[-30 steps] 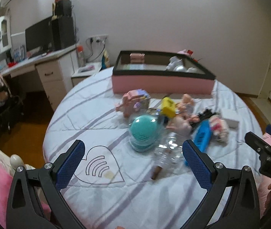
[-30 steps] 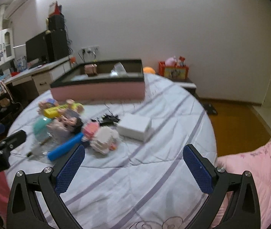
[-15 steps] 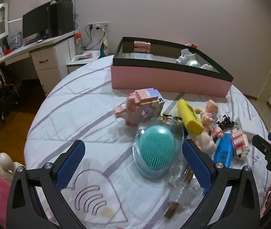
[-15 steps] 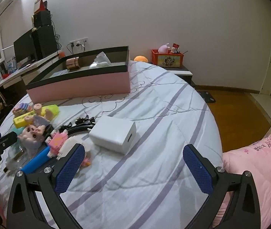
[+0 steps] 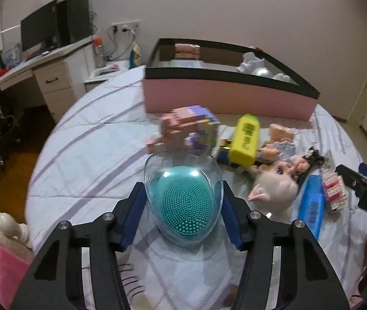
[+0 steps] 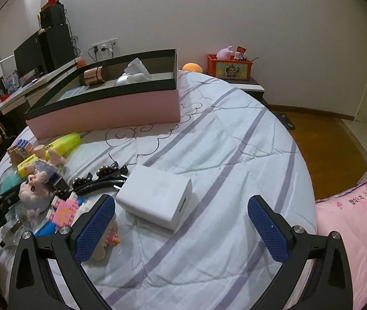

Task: Organize rigid objects
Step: 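Grasp the teal brush case with the left tool while the right tool grasps the white rectangular block, then lift the teal brush case and white block toward the pink box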

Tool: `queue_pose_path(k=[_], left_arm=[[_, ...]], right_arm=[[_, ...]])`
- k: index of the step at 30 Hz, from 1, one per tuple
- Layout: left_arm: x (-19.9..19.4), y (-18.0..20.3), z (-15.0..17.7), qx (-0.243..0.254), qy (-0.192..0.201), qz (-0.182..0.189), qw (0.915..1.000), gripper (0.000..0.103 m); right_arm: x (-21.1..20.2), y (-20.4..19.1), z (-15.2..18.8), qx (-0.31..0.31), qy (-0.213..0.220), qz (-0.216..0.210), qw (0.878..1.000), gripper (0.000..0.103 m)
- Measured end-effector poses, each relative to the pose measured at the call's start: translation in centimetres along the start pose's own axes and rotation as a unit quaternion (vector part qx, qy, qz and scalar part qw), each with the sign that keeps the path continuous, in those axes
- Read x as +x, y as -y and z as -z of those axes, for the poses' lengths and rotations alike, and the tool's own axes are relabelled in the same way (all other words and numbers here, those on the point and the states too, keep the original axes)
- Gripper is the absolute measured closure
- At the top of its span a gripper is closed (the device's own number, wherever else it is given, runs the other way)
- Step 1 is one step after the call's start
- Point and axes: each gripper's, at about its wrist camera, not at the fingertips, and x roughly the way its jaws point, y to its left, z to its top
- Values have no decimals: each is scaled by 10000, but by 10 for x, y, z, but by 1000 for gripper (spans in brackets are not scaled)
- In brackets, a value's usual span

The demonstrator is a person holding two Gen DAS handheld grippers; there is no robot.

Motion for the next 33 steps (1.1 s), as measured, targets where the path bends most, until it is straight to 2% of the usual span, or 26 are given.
queue_pose_path(k=[4, 9, 12, 14, 25, 33], left_arm=[[-5, -4, 5, 87, 50, -123, 9999, 46], [1, -11, 6, -69, -28, 33, 10000, 43], [2, -8, 5, -34, 18, 24, 10000, 46], [1, -9, 5, -34, 43, 69, 10000, 46], [-22, -7, 6, 5, 205, 179, 9996, 46], [-52, 6, -3, 31, 535, 254, 9982, 46]], right_arm=[[8, -2, -4, 17, -106, -45, 9999, 0], [20, -3, -9, 36, -323, -159, 9993, 1], [23, -5, -10, -26, -326, -179, 9993, 18], [19, -6, -9, -92, -251, -200, 9994, 38], [-11, -10, -2, -166, 131, -189, 9996, 38], [-56, -43, 0, -421, 603, -550, 9958, 38]])
